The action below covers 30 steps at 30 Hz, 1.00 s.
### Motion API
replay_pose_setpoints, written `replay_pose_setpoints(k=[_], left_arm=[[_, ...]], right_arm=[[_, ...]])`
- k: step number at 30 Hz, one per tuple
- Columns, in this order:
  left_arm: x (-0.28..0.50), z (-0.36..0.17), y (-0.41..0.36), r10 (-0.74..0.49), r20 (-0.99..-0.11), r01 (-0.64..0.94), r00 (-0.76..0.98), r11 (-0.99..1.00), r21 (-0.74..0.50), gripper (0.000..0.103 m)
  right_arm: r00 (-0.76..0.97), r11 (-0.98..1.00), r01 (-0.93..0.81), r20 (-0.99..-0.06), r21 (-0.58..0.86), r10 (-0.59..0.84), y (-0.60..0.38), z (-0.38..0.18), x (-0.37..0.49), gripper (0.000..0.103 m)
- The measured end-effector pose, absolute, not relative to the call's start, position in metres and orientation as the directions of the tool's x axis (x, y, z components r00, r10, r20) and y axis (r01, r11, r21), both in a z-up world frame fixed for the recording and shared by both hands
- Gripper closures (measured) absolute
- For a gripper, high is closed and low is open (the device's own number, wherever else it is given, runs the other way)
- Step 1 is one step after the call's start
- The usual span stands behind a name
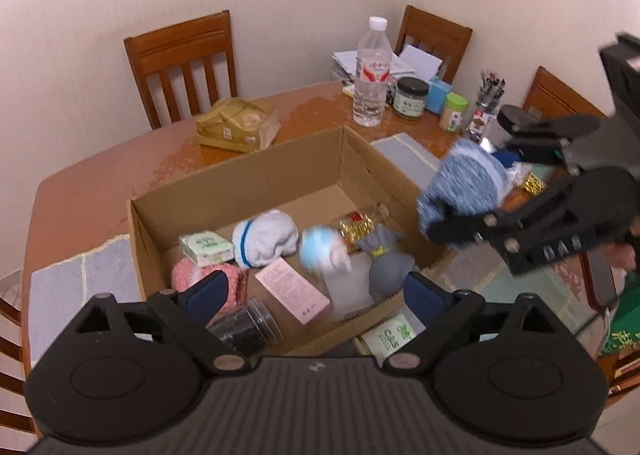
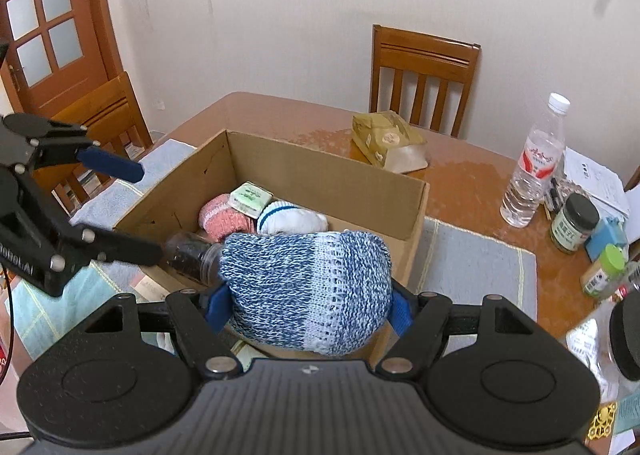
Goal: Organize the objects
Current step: 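Carry the snowman toy and blue sock into the cardboard box and release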
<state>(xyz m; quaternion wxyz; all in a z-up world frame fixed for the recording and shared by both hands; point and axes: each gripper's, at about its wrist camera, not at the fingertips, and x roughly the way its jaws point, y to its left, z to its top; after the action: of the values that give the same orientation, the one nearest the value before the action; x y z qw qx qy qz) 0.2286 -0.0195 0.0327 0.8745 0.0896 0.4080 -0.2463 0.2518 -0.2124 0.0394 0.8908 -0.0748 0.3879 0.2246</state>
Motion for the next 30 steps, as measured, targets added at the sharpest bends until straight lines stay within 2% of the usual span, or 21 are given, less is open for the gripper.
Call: replay_pose_setpoints(k=[21, 22, 25, 30], left_arm=[[0.229, 0.014, 0.009, -0.296, -0.787, 0.435, 0.542, 0.9, -0.039, 0.005], [0.23, 0.013, 0.01, -0.288, -0.788, 0.43, 0.544, 0.902, -0.034, 0.005], [0.23, 0.011, 0.012, -0.282, -0.79, 0.426, 0.544, 0.904, -0.029, 0.005], [0.229, 0.009, 0.012, -0.259, -0.795, 0.414, 0.549, 0.91, -0.01, 0.003]], right_arm=[[0.588, 0.914, -0.404, -0.756, 0.031, 0.286, -0.191, 0.027, 0.351, 0.024], [0.591, 0.917, -0.399, -0.756, 0.032, 0.283, -0.19, 0.026, 0.357, 0.022], [0.607, 0.923, -0.383, -0.743, 0.037, 0.282, -0.19, 0.024, 0.366, 0.0], [0.614, 0.928, -0.372, -0.744, 0.021, 0.263, -0.191, 0.022, 0.367, 0.0]])
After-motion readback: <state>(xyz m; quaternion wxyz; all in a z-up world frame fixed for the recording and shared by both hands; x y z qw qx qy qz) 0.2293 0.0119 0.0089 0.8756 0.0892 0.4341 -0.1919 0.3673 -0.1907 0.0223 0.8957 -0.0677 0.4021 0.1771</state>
